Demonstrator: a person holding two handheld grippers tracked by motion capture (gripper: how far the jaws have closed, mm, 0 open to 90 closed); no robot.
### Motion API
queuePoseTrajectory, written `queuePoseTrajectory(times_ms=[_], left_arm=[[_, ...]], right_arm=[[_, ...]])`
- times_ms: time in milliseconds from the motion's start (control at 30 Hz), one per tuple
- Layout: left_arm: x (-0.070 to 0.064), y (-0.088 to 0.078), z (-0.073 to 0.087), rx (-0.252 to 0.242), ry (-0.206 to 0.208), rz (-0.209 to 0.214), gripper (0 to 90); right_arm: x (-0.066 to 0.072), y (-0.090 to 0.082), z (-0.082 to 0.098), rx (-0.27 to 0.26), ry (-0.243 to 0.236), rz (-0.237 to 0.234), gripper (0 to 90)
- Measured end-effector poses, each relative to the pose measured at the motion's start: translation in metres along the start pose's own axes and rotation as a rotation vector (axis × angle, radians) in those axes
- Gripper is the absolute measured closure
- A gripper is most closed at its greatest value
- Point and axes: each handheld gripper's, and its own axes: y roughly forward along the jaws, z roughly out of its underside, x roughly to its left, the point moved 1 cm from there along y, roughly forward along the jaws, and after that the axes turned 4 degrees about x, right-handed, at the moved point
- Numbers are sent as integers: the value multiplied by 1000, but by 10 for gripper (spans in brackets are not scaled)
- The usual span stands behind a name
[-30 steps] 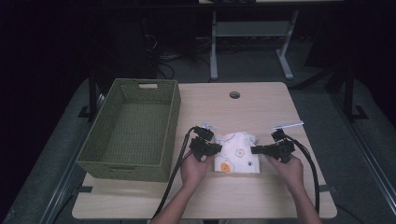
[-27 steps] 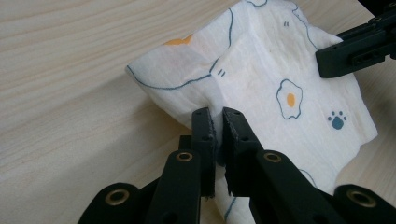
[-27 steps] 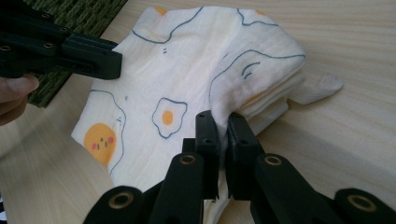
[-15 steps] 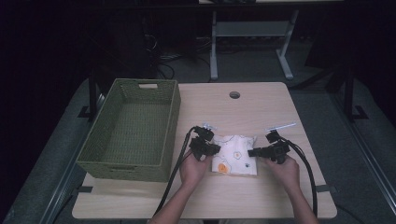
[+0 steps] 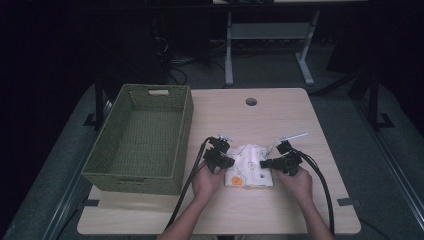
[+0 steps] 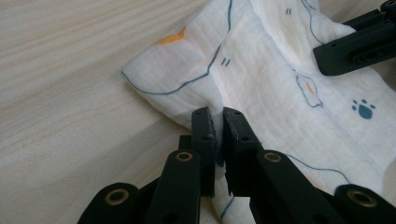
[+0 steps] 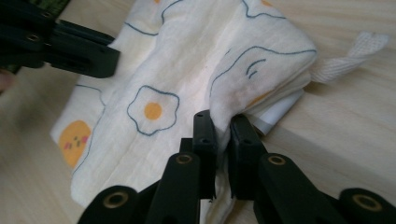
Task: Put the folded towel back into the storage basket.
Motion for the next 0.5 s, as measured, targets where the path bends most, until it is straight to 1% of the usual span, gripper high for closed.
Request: queuePoseTrajectory(times_ms=[33, 67, 100, 133, 167, 200, 233, 267, 300, 333, 400, 433, 467, 500], left_arm=[[0, -2, 0, -5, -3, 6, 844], [-1, -3, -1, -14, -3, 8, 845], [-1, -3, -1, -14, -3, 8, 845], [-1, -6, -2, -14, 9, 6, 845], [-1, -13, -4, -34, 5, 13, 845], [-1, -13, -4, -34, 5, 13, 845], [-1, -16, -5, -41, 8, 10, 845], [-1, -20, -6, -42, 13, 9, 845], [0, -23, -8, -52, 8, 9, 845], [0, -26, -9, -54, 11, 9, 845], [0, -33, -12, -64, 11, 8, 846], [0, -39, -15, -76, 14, 12, 846], [-1, -42, -17, -76, 18, 12, 846], [-1, -42, -17, -76, 18, 12, 846]], right_arm=[[-1, 0, 0, -3, 14, -33, 844], [-1, -1, 0, -6, 15, -48, 845], [-1, -1, 0, -6, 15, -48, 845], [-2, -4, 0, -25, 33, -88, 847], [-3, -6, -1, -39, 43, -105, 848], [-3, -10, -2, -59, 50, -126, 848], [-3, -10, -2, -59, 50, -126, 848], [-3, -13, -3, -74, 51, -138, 848], [-2, -20, -5, -93, 48, -145, 849], [-2, -20, -5, -93, 48, -145, 849], [1, -28, -6, -121, 50, -155, 848], [2, -30, -7, -127, 51, -158, 848], [3, -32, -8, -136, 48, -162, 848], [4, -35, -8, -140, 52, -166, 849]])
